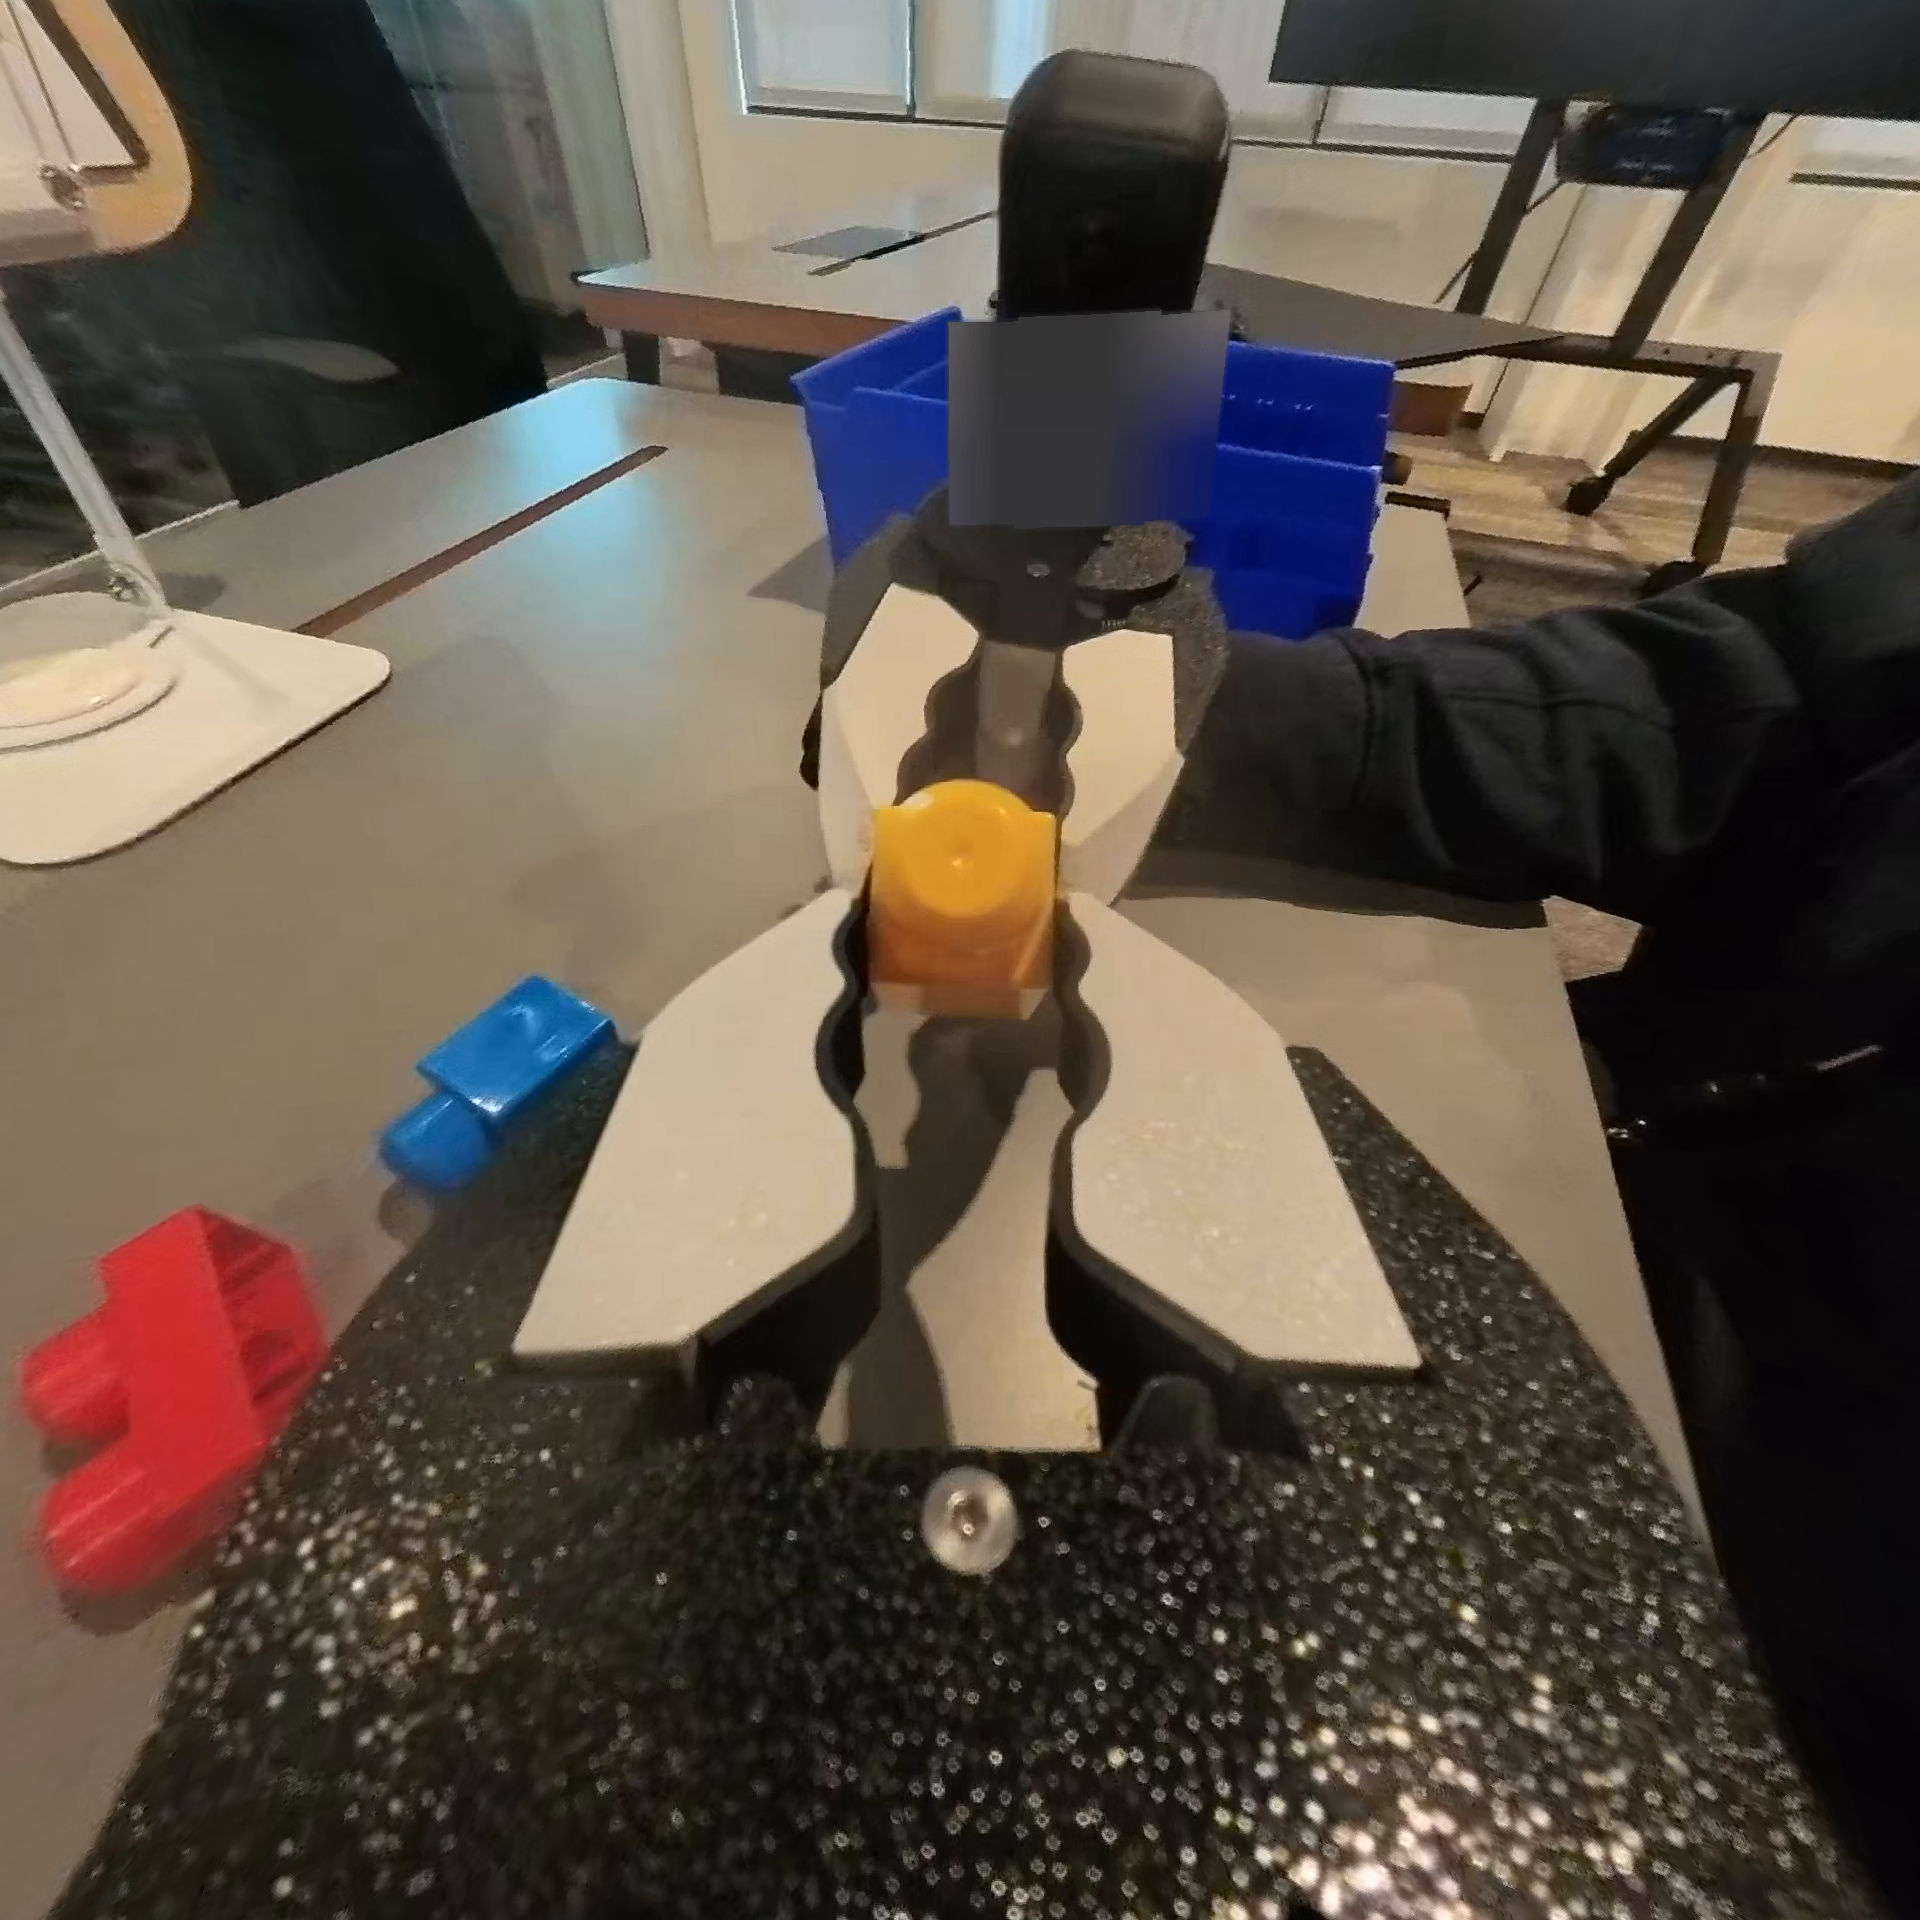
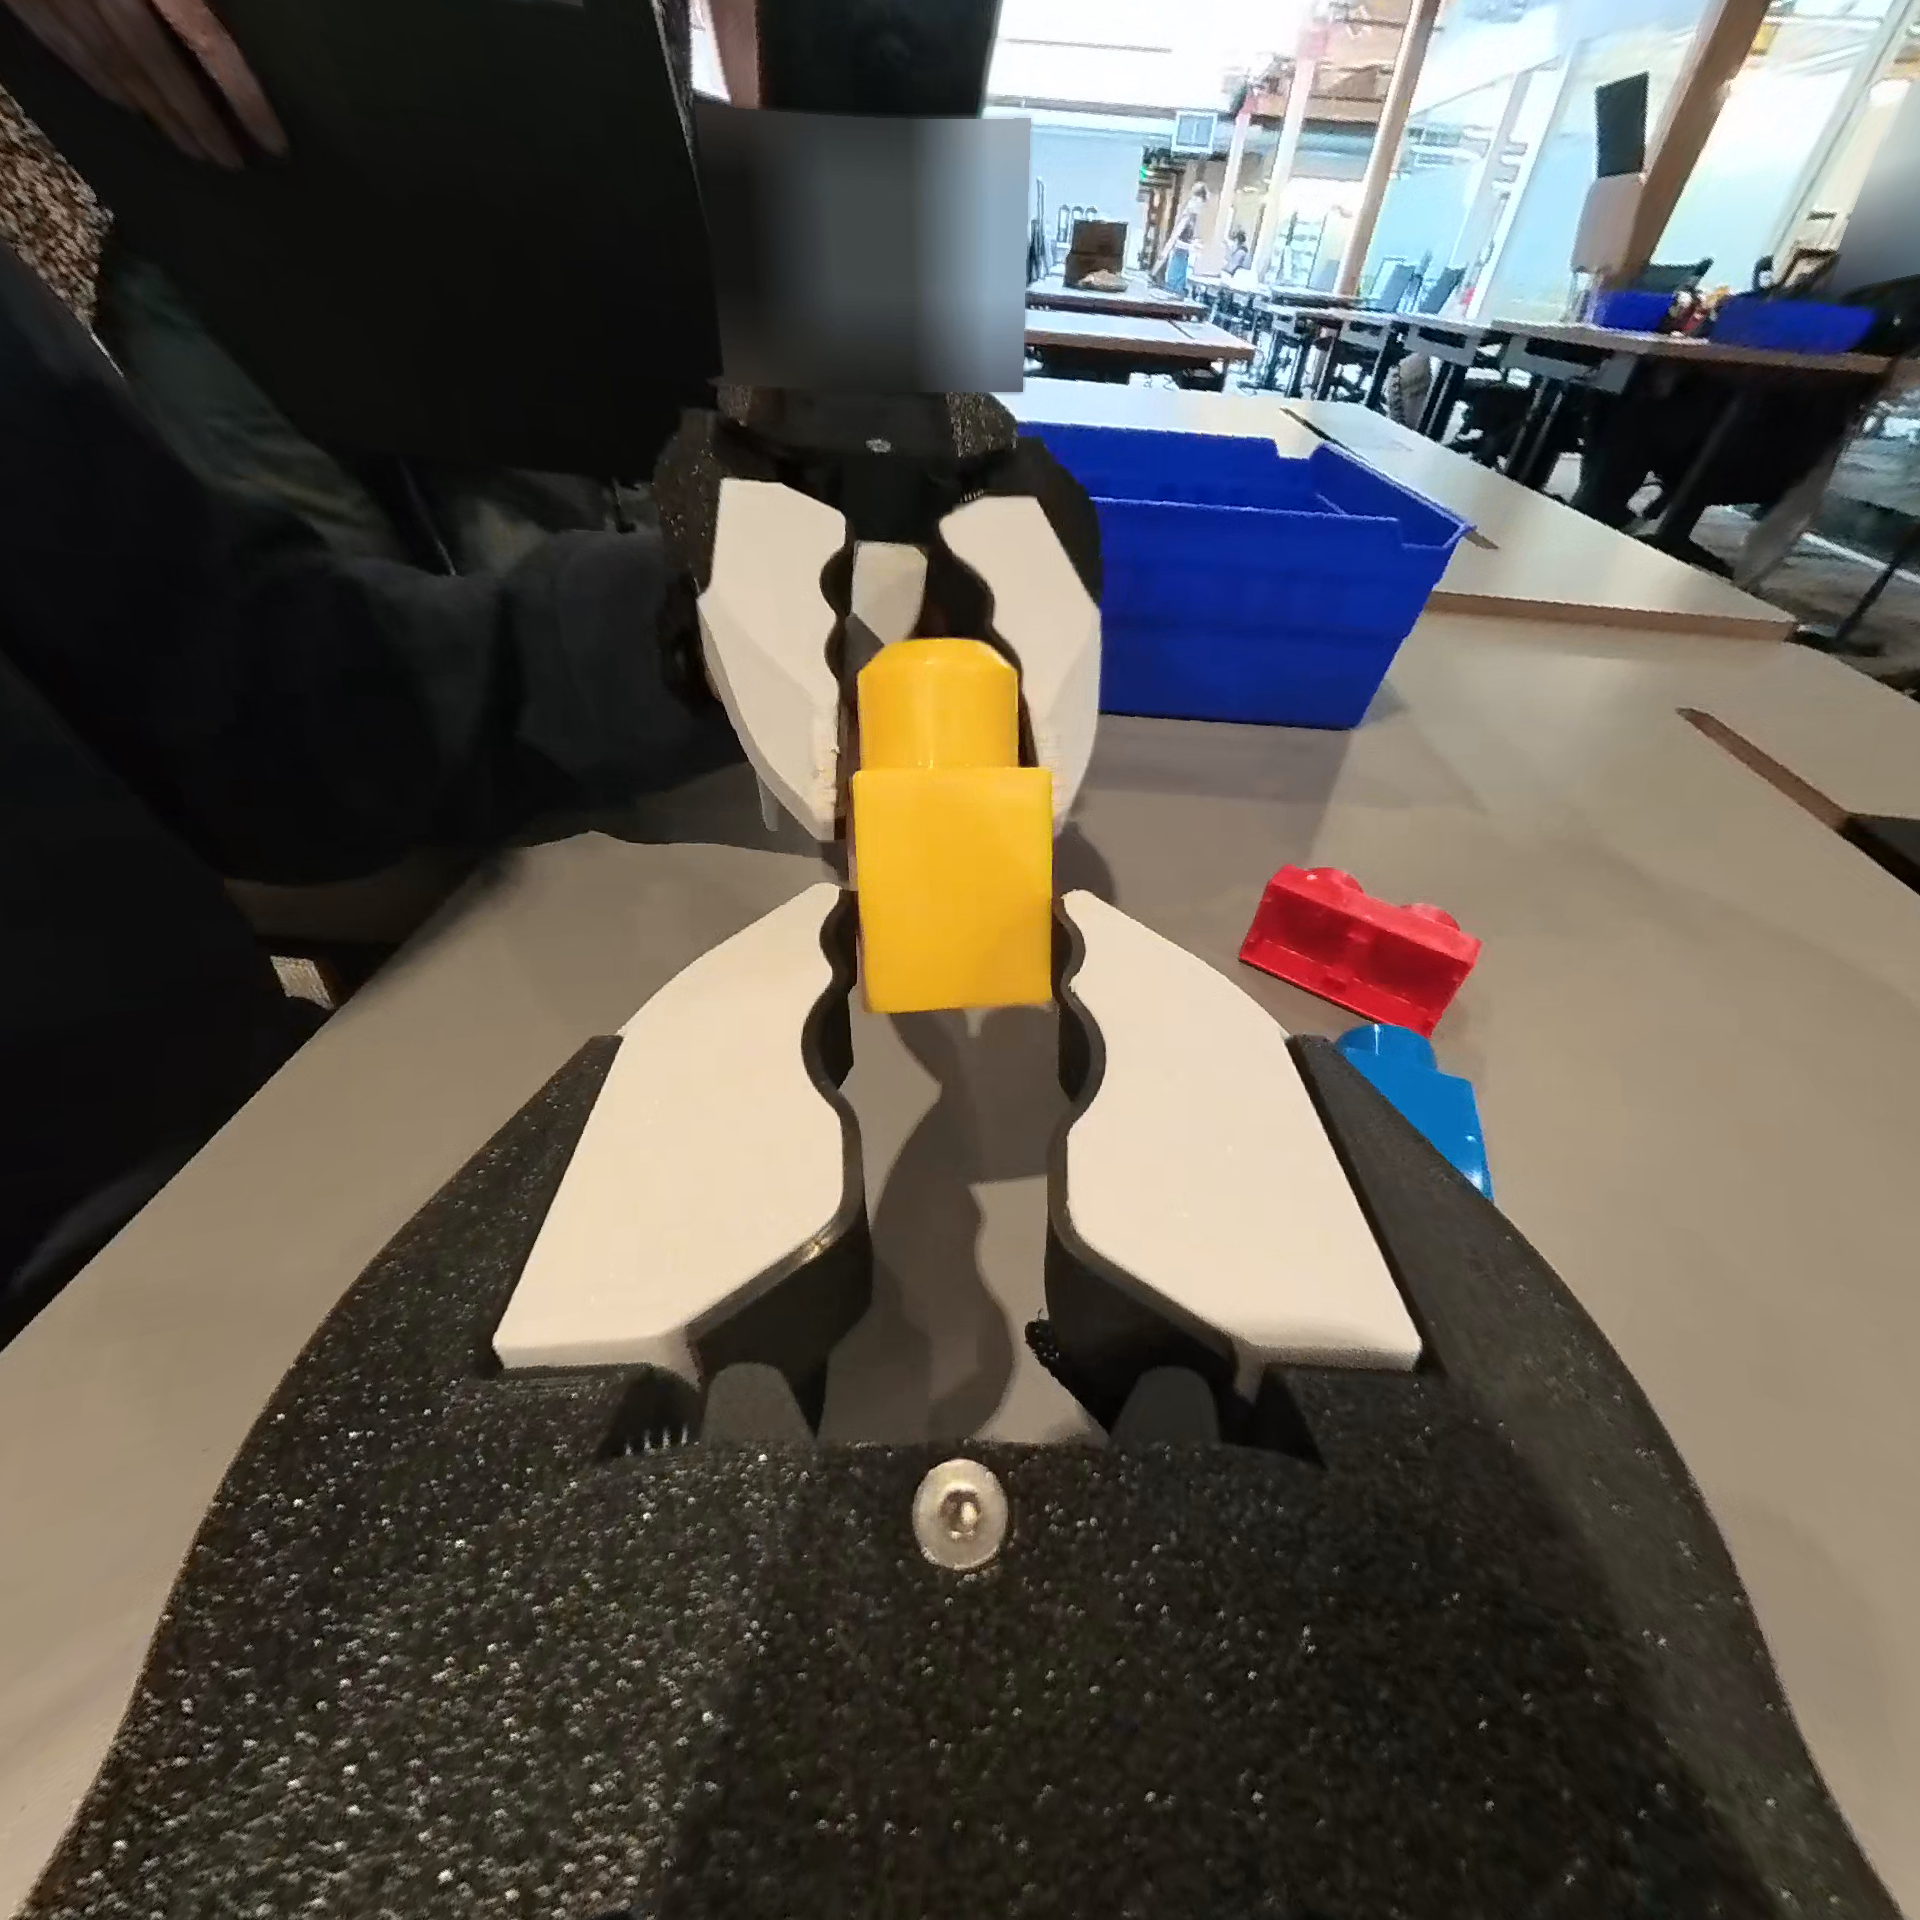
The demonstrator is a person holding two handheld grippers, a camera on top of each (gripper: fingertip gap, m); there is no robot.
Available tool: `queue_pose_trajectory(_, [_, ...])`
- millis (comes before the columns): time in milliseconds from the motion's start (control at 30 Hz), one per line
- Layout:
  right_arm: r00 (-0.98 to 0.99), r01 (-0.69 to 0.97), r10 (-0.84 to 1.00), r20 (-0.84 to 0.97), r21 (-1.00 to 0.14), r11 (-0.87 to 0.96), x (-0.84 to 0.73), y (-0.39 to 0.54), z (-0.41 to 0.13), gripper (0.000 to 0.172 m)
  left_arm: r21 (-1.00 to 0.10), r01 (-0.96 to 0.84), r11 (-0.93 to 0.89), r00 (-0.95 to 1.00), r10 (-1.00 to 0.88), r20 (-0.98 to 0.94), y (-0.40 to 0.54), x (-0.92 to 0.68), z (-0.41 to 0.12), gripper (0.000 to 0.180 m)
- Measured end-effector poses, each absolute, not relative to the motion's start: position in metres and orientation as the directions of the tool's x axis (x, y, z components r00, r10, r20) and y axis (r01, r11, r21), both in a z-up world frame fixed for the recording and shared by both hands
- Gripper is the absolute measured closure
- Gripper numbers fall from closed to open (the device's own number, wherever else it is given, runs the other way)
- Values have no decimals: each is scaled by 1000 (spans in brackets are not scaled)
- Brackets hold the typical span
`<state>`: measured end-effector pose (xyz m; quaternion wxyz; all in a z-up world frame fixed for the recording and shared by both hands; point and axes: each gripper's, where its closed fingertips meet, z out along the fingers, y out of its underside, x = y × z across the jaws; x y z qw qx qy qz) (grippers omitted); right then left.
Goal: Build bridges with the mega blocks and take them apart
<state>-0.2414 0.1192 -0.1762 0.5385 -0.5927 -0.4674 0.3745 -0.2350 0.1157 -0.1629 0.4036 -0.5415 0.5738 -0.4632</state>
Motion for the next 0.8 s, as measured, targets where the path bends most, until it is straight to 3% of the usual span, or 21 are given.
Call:
queue_pose_trajectory(100, [314,173,945,88,-984,34,-238,126,-178,134,-961,-276,-25,-79,-996,49,119,-236,-167,147])
queue_pose_trajectory(167, [412,201,909,67,-979,-19,-223,143,-181,122,-935,-355,-16,-38,-999,31,129,-240,-177,148])
queue_pose_trajectory(267, [589,280,804,75,-953,-116,-197,180,-190,127,-857,-515,11,-17,-1000,-2,137,-245,-198,147])
queue_pose_trajectory(400, [619,471,777,113,-845,-252,-195,208,-212,125,-708,-703,61,-25,-998,-61,145,-248,-224,147])
queue_pose_trajectory(533, [595,586,795,118,-740,-329,-205,223,-232,120,-616,-779,116,-63,-992,-107,148,-246,-238,147])
queue_pose_trajectory(667, [573,650,815,89,-655,-386,-210,227,-254,118,-625,-774,97,-64,-995,-75,148,-245,-241,147])
queue_pose_trajectory(733, [581,633,811,70,-665,-396,-211,228,-255,135,-639,-765,85,-53,-996,-68,150,-246,-242,147])
queue_pose_trajectory(800, [591,597,805,52,-699,-394,-211,226,-251,135,-662,-747,65,-36,-998,-58,150,-246,-240,137])
